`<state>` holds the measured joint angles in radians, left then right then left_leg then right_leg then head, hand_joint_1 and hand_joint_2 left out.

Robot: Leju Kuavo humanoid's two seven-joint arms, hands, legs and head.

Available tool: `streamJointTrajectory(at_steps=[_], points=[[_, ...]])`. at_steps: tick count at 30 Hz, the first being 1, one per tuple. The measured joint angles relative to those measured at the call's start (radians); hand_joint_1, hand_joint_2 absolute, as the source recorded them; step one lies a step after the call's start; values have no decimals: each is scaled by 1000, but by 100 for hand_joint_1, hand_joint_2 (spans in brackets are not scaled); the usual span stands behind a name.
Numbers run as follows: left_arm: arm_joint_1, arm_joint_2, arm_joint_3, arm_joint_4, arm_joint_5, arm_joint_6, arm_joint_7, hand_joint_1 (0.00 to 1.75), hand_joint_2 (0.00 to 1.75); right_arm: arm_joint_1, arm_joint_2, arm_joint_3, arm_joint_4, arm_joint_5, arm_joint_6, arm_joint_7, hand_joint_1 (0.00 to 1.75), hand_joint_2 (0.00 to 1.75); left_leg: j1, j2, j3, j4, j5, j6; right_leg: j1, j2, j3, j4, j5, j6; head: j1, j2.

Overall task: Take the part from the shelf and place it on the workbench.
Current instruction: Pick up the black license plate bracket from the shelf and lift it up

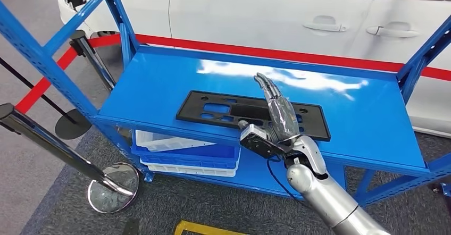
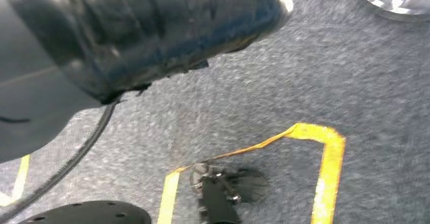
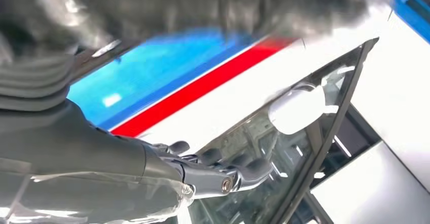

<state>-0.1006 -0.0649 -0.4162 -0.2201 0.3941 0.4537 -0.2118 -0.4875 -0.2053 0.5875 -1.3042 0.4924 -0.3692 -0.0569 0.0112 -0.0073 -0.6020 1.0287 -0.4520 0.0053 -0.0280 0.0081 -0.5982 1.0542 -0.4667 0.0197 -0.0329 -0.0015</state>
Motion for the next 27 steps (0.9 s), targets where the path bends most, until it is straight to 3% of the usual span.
streamJointTrajectory(at_steps=[2, 3, 6, 8, 9, 11, 13, 15, 18, 20, 22, 23, 24, 25, 27], points=[[4, 1, 0, 0, 1, -3, 7, 0, 0, 7, 0, 0, -20, 14, 0, 20, 0, 175, 4, 1, -8, 8, -7, -8, 1, -1, -4, 1, 5, -13, -1, 0], [5, 2, 0, 0, 2, -4, 9, 0, 0, 10, 0, 0, -30, 19, 2, 28, 0, 175, 5, 1, -19, 32, -23, -11, 1, -2, -5, 0, 7, -20, -2, 0], [6, 2, 0, 0, 4, -9, 12, 0, 0, 19, 0, 6, -48, 30, 21, 39, 0, 175, 5, 2, -96, 205, -111, -15, 6, -4, -9, -1, 11, -32, -4, 0], [9, 2, 0, 0, 4, -15, 14, 0, 0, 34, 1, 18, -50, 20, 51, 40, 0, 175, 4, 2, -130, 280, -127, -10, 14, -5, -11, -1, 13, -35, -4, 0], [10, 2, 0, 0, 5, -18, 15, 0, 0, 40, 2, 25, -49, 6, 71, 36, 0, 175, 2, 2, -120, 263, -110, -5, 17, -5, -11, -1, 13, -36, -4, 0], [10, 2, 0, 0, 5, -22, 16, 0, 0, 49, 4, 40, -49, -24, 104, 23, 0, 175, -6, 2, -56, 137, -53, 10, 19, -4, -11, -1, 14, -37, -4, 0], [8, 1, 0, 0, 5, -24, 17, 0, 0, 51, 7, 50, -48, -40, 116, 12, 0, 175, -16, 2, -1, 28, -21, 20, 20, -4, -12, -2, 17, -32, -3, 0], [8, 0, 0, 0, 3, -26, 18, 0, 0, 52, 9, 57, -45, -49, 123, 5, 0, 175, -22, 2, 10, 3, -17, 23, 20, -5, -13, -7, 22, -24, -3, 0], [10, -6, -2, 0, -9, -33, 21, 0, 0, 41, 19, 75, -27, -59, 158, -12, 0, 175, -17, 3, 13, -16, -1, 33, 20, -7, -18, -1, 15, -10, -3, 0], [6, -10, -6, 0, -19, -39, 26, 0, 0, 20, 36, 93, 9, -58, 171, -29, 0, 175, -14, 6, 12, -27, 9, 41, 19, -8, -52, 74, -36, -5, -1, 0], [2, -12, -13, 0, -26, -45, 35, 0, 0, -4, 58, 113, 61, -48, 175, -40, 0, 175, -16, 6, 5, -26, 12, 46, 18, -8, -106, 199, -97, -2, 1, 0], [1, -14, -15, 0, -29, -48, 39, 0, 0, -17, 68, 124, 88, -42, 176, -43, 0, 175, -16, 6, 3, -25, 13, 47, 18, -8, -123, 240, -107, 0, 1, 0], [1, -17, -18, 0, -31, -49, 43, 0, 0, -30, 78, 134, 116, -35, 177, -44, 0, 175, -16, 5, 1, -24, 14, 47, 17, -8, -123, 247, -99, 0, 1, 0], [1, -21, -21, 0, -33, -50, 47, 0, 0, -46, 88, 145, 144, -29, 179, -45, 0, 175, -16, 4, 0, -21, 13, 47, 17, -8, -104, 216, -74, 0, 1, 0], [1, -27, -27, 0, -35, -50, 52, 0, 0, -82, 107, 164, 198, -20, 182, -49, 0, 175, -17, 2, -3, -12, 11, 42, 18, -8, -37, 90, -16, -6, 1, 0]])
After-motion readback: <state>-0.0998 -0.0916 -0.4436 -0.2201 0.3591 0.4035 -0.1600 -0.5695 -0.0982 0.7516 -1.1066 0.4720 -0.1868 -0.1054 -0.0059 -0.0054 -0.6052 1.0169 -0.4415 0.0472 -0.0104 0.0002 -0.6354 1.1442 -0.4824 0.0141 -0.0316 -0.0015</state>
